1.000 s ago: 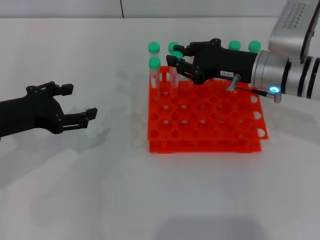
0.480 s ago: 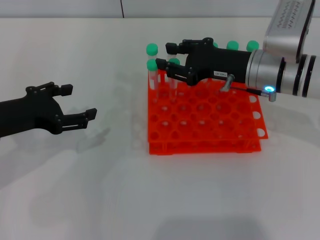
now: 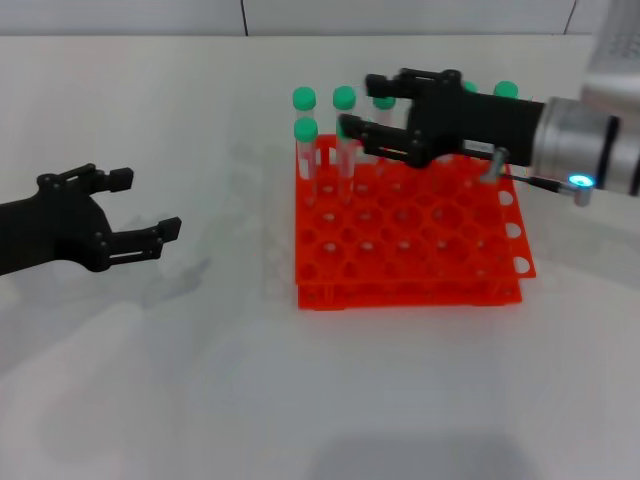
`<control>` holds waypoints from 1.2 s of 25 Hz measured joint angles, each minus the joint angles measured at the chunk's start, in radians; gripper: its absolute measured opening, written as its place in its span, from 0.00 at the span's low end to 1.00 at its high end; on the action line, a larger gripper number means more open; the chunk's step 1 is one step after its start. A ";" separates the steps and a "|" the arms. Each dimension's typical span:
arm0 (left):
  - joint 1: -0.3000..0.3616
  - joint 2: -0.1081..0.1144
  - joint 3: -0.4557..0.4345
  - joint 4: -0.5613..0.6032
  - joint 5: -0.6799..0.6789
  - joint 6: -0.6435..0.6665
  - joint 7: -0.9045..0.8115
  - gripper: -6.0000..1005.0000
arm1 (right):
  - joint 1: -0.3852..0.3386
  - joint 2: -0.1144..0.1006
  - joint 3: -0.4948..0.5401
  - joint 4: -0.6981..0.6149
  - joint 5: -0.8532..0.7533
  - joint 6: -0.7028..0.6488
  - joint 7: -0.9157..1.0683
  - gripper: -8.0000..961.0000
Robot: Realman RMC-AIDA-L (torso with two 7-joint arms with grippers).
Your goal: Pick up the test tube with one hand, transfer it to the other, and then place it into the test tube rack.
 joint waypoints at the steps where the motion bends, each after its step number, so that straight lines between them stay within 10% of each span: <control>1: -0.014 0.001 -0.034 -0.027 -0.003 0.032 0.022 0.86 | -0.051 -0.021 0.005 -0.051 -0.019 -0.013 0.005 0.63; 6: -0.109 0.021 -0.195 -0.185 0.005 0.180 0.129 0.86 | -0.094 -0.085 0.006 -0.058 -0.052 -0.106 0.038 0.63; 14: -0.256 0.169 -0.336 -0.543 0.010 0.383 0.277 0.86 | -0.096 -0.153 0.010 -0.016 -0.179 -0.215 0.106 0.65; 30: -0.307 0.175 -0.328 -0.551 0.092 0.449 0.250 0.86 | -0.095 -0.136 0.176 -0.012 -0.461 -0.241 0.298 0.76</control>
